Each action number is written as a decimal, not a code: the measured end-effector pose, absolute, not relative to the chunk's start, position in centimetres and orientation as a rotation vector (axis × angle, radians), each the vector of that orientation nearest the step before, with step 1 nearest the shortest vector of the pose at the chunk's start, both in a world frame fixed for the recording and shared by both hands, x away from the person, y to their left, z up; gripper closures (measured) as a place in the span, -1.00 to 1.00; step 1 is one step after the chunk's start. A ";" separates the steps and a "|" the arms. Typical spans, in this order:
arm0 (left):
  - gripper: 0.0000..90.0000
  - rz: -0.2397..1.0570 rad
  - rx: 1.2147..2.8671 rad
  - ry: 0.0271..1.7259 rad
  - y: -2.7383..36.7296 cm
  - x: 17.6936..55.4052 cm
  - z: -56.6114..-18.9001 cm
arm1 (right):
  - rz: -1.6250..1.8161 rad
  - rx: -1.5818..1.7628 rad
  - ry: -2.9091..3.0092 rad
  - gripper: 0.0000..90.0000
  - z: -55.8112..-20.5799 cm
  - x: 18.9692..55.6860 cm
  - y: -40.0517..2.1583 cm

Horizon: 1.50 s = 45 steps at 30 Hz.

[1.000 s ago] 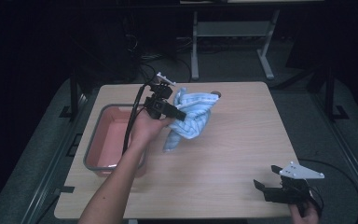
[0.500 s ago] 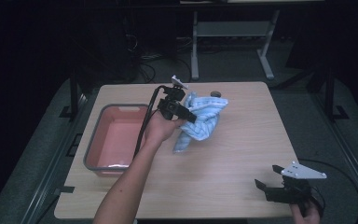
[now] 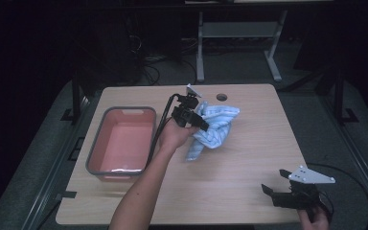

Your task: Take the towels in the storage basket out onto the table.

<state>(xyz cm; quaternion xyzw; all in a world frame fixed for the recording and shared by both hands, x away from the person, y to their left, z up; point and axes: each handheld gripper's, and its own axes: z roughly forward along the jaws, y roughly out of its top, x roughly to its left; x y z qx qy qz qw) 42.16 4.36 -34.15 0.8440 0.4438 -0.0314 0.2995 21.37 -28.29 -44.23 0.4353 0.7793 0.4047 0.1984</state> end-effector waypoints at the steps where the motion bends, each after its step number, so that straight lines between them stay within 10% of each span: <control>1: 0.41 -0.085 2.242 1.179 4.3 42.2 -34.4 | 1.134 1.210 2.180 -0.69 -44.3 21.4 -28.3; 45: 0.37 -0.196 2.223 1.208 2.3 42.1 -41.2 | 1.108 1.209 2.201 -0.69 -44.7 21.6 -27.8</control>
